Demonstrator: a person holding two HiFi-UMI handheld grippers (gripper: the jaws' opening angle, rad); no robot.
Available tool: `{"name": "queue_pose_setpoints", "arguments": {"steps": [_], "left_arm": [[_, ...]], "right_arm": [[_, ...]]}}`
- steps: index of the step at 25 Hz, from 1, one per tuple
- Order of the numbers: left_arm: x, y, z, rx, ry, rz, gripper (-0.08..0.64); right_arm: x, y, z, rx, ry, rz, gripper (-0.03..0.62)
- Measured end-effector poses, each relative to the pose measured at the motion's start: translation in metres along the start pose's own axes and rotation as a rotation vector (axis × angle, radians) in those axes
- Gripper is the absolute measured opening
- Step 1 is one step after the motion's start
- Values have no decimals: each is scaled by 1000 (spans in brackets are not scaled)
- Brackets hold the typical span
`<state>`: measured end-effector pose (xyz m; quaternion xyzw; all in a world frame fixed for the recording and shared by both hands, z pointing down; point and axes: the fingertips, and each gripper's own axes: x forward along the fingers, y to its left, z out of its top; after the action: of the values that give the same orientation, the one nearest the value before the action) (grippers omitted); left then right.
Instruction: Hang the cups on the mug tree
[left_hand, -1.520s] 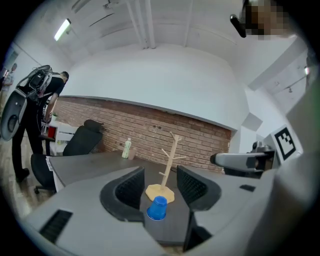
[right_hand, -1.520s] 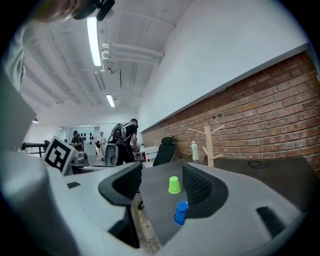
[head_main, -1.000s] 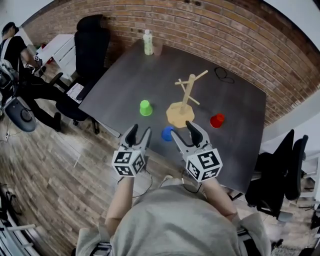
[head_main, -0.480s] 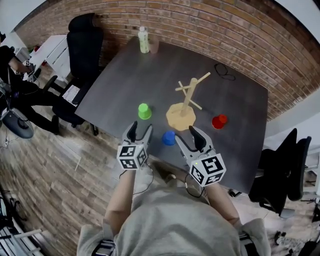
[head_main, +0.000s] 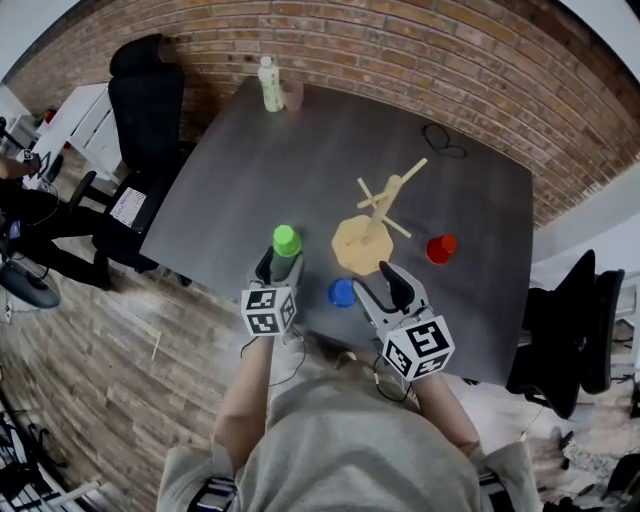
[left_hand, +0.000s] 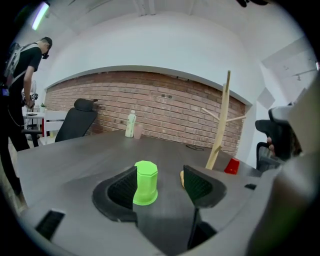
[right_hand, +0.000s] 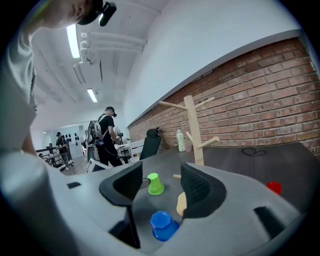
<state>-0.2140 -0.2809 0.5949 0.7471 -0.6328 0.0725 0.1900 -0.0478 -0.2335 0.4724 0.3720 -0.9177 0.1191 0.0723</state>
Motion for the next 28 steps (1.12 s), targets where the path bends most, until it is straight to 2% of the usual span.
{"name": "queue_pose_setpoints", "arguments": {"steps": [15,23,28], "left_arm": [[46,26,-19,35,102,-41,278],[56,27,-20,53,119,-44,276],[56,31,-26,81,139,-34,233]], "right_arm": [[27,-13,-8,36,12,-87,235],[30,-16,-10,45,19,-110,233],[30,-16,-9,47,17,-115,230]]}}
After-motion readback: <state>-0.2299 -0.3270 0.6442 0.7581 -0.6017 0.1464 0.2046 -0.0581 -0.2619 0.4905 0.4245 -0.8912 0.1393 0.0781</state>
